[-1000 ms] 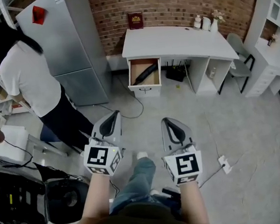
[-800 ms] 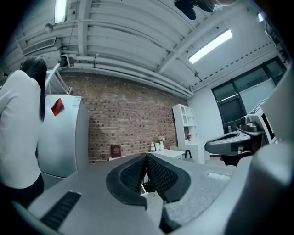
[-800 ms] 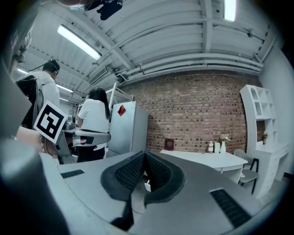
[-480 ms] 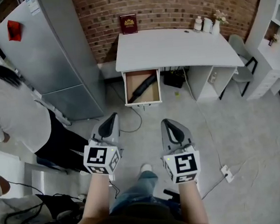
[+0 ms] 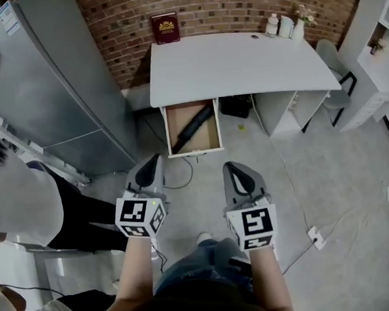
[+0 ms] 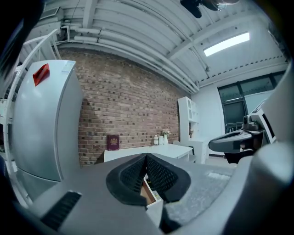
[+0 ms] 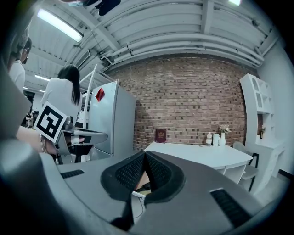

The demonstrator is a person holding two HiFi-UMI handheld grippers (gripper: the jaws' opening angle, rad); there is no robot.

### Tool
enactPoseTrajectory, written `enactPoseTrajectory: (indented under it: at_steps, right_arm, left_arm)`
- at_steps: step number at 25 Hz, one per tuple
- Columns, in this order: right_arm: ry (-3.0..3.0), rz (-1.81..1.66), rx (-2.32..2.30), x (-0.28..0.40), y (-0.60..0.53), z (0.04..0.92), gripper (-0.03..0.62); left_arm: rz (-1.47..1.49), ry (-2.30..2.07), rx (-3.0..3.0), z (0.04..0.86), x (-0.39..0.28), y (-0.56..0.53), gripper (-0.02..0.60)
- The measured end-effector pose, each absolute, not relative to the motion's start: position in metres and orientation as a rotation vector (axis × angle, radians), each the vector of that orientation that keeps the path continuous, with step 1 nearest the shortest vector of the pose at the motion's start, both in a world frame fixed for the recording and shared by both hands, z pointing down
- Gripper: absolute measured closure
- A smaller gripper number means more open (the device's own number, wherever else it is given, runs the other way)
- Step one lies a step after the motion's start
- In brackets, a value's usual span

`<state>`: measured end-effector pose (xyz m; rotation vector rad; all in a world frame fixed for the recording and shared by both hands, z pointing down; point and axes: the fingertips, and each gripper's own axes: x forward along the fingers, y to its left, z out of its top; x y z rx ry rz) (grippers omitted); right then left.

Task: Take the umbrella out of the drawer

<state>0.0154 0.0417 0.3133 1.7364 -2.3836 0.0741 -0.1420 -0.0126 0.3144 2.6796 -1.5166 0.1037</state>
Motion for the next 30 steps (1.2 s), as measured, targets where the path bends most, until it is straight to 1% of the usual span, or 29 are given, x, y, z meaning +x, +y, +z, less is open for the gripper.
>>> enactPoseTrajectory:
  at_steps: [10,17,23,24,25,26,30]
  right_arm:
    - [-2.272,0.165,1.75,0.069,-0.034,0.358,0.602]
    - [-2.277,0.222,1.701,0.102,-0.12,0.386,0.602]
    - [-2.322,0.39,1.644,0.135,-0.196,0.409,0.602]
    - [-2.325,0.409,1.633,0.141,-0.208,0.414,0.602]
    - [-2.328,0.42,1.628,0.148,-0.221,0.42,0.601]
    - [-2.327,0.432,1.623,0.154,-0.233,0.426,0.602]
    - [-2.289,0.528,1.597,0.173,-0.267,0.458,0.602]
  left_arm:
    - [0.199,-1.393,2.591,0.377,-0.117,-0.083,0.584]
    - [0.274,-1.357,2.528,0.414,-0.086,-0.156,0.584]
    - [0.346,-1.327,2.455,0.449,-0.051,-0.228,0.584]
    - [0.369,-1.304,2.448,0.456,-0.043,-0.238,0.57]
    - [0.392,-1.281,2.442,0.462,-0.036,-0.247,0.523]
    - [0.417,-1.267,2.434,0.469,-0.03,-0.256,0.496]
    - [0.517,-1.281,2.399,0.494,-0.015,-0.283,0.479]
